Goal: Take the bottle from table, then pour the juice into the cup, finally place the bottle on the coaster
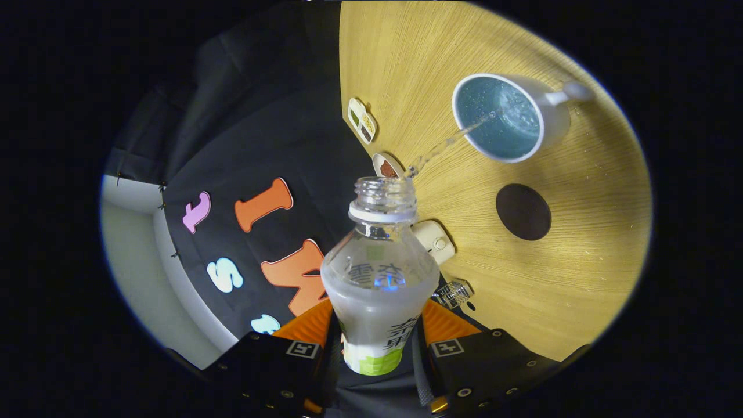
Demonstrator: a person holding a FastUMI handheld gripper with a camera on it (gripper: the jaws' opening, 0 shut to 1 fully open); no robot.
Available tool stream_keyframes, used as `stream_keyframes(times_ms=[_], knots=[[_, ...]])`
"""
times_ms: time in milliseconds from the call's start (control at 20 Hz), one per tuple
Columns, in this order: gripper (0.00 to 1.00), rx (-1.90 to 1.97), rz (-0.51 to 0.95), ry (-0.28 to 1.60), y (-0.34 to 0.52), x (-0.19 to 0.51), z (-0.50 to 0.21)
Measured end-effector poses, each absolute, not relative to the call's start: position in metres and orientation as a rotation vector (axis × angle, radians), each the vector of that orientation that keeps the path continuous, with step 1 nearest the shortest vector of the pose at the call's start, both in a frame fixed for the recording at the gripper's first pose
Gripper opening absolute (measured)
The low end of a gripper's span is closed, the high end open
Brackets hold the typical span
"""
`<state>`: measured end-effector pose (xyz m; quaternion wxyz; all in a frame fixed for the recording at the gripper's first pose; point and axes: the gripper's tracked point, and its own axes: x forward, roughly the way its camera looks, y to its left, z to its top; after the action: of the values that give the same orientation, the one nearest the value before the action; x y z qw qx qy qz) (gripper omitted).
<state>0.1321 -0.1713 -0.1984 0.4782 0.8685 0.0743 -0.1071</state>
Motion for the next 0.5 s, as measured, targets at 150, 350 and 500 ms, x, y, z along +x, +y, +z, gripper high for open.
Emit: stream_keyframes(times_ms=[150, 350, 500], knots=[[0.55, 2.158, -0.242, 0.161, -0.1727, 0.1315, -0.1917], [0.55, 2.166, -0.263, 0.17, -0.1708, 0.1313, -0.1973], [0.55, 2.177, -0.275, 0.16, -0.1747, 0.1301, -0.197]])
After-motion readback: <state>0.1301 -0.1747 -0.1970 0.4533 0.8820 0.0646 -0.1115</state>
